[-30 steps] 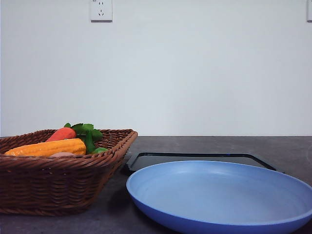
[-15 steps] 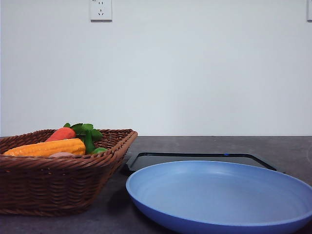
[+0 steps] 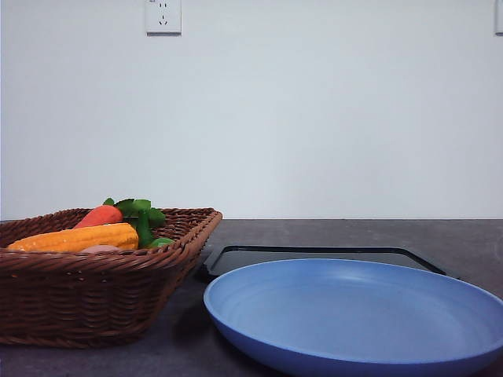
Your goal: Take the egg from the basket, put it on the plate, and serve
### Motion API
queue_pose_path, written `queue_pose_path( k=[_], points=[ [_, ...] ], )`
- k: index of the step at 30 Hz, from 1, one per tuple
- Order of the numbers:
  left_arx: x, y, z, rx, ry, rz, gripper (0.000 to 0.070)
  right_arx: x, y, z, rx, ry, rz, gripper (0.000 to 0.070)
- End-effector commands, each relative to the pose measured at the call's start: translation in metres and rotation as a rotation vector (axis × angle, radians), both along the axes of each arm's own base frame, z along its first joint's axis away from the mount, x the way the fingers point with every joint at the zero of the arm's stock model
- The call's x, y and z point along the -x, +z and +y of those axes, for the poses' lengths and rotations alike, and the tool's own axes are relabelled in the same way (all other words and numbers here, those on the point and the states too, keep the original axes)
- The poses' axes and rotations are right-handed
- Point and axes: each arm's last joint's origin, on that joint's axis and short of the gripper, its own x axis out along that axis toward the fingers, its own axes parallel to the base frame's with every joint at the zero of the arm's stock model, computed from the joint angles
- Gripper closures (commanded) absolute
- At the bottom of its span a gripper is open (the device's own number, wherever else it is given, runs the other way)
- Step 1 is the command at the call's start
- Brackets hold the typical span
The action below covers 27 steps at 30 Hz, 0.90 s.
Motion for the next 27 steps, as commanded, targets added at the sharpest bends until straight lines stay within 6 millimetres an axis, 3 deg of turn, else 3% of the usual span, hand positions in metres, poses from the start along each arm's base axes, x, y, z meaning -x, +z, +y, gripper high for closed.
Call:
queue_pose_path(
  k=[1, 9, 13, 15, 19, 21, 27],
  points=[
    [-0.007, 0.006, -0.002, 0.01, -0.07, 0.004, 0.07, -0.007, 0.0, 0.001, 0.009, 0.063, 0.037, 0.07],
    [-0.03, 0.009, -0.012, 0.193, -0.418, 0.125, 0.07, -0.032, -0.033, 0.009, -0.136, 0.397, 0.348, 0.07],
    [-0.034, 0.005, -0.014, 0.219, -0.455, 0.156, 0.07, -0.038, -0.047, 0.011, -0.159, 0.423, 0.468, 0.0685],
    [-0.035, 0.004, -0.014, 0.218, -0.454, 0.16, 0.0666, -0.04, -0.054, 0.013, -0.157, 0.435, 0.528, 0.0619],
    [-0.035, 0.004, -0.014, 0.217, -0.45, 0.162, 0.0485, -0.042, -0.072, 0.02, -0.118, 0.405, 0.697, 0.0455],
    [-0.035, 0.004, -0.014, 0.219, -0.449, 0.164, 0.0417, -0.043, -0.079, 0.024, -0.085, 0.395, 0.76, 0.0444],
    [-0.035, 0.004, -0.014, 0.218, -0.448, 0.163, 0.0407, -0.051, -0.094, 0.039, -0.052, 0.456, 0.824, 0.0444]
  ],
)
